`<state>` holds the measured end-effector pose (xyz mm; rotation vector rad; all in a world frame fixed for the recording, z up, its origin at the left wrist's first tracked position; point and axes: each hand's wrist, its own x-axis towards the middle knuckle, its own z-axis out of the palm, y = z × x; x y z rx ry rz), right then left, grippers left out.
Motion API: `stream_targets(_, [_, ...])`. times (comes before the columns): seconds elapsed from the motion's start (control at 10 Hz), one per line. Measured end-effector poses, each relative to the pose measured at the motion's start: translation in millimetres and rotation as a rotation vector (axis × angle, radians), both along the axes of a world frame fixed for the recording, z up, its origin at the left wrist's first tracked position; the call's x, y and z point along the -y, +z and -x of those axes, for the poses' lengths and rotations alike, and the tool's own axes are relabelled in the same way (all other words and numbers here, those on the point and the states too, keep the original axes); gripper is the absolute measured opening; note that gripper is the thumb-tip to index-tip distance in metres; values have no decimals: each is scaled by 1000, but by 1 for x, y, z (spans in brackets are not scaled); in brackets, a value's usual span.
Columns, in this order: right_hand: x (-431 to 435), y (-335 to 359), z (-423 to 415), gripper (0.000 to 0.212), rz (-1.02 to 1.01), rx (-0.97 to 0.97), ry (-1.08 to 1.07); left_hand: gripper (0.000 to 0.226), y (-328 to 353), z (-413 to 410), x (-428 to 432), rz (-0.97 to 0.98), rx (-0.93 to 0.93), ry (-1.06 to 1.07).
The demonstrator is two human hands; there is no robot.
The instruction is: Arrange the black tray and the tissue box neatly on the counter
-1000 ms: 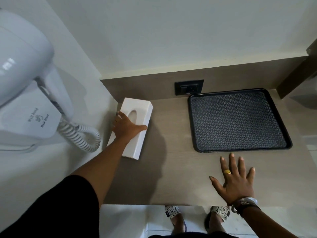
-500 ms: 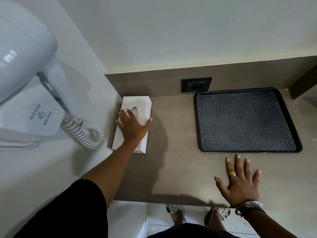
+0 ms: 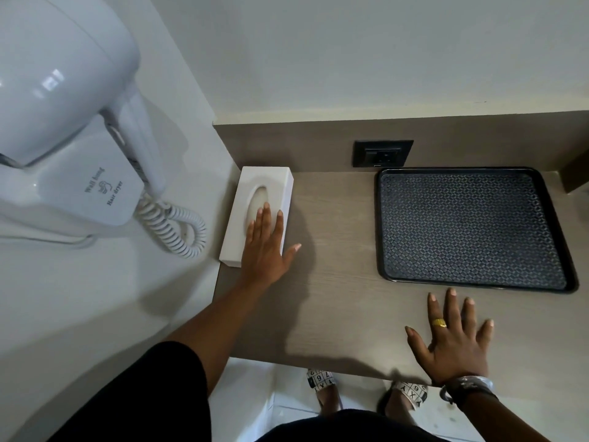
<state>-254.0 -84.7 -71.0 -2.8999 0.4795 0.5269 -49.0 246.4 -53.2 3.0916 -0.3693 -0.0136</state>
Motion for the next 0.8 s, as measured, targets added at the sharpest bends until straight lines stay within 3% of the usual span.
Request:
stream_targets(0.5, [0, -2, -1, 92, -2, -12, -9, 87, -2, -29, -17, -16, 7, 20])
stream_targets(0.7, [0, 7, -2, 93, -35, -58, -6, 97, 12, -25, -13, -45, -5, 74])
stream_targets(0.8, [-1, 11, 4, 90, -63, -24, -60, 95, 32, -22, 5, 72, 106, 54])
